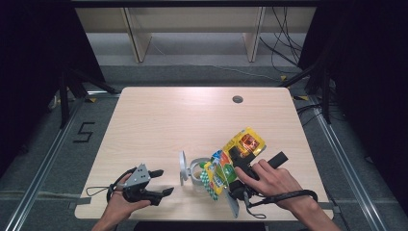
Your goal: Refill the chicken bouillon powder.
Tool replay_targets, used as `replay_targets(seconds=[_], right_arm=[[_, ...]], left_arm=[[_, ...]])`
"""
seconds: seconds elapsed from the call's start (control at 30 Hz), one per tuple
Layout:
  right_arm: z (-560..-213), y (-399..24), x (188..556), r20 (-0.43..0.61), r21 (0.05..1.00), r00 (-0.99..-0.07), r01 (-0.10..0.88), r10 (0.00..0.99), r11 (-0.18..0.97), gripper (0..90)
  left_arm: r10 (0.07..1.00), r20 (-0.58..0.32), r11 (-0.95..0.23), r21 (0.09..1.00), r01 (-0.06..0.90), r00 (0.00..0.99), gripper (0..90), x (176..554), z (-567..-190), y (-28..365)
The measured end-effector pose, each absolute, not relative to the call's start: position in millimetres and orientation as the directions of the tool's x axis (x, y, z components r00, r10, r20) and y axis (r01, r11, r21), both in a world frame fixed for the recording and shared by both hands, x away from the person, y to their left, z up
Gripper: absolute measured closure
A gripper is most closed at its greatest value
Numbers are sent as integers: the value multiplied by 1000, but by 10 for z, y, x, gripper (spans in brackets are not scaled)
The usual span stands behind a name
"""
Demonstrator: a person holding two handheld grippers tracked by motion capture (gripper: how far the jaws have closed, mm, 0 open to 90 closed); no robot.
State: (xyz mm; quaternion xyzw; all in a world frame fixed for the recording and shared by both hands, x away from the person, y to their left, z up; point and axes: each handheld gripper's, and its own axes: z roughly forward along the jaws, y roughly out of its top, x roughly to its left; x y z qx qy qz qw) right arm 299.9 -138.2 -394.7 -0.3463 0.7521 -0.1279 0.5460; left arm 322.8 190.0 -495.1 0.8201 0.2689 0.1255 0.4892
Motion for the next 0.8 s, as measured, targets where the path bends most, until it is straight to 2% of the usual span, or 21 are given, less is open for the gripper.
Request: replay_targets(seconds=[0.1,0.33,0.47,0.73,0.8], right_arm=[[-3950,-1385,2964,-748,-545,-182,-381,-639,747,478],[-3917,-1368,2974,-719,-586,-161,-383,-676,714,478],[-3921,-1384,2966,-736,-547,-198,-388,-647,741,478],[-3902,-1381,2981,-736,-537,-219,-388,-641,749,480],[-3908,-1393,2965,-757,-508,-239,-369,-607,779,480]], left_arm=[[570,-80,-361,870,337,817,255,3223,-4957,1895],[570,-79,-359,872,334,818,255,3220,-4954,1894],[571,-73,-365,870,332,818,255,3223,-4953,1899],[570,-73,-365,870,332,818,255,3224,-4953,1899],[571,-68,-371,867,332,818,255,3228,-4953,1904]])
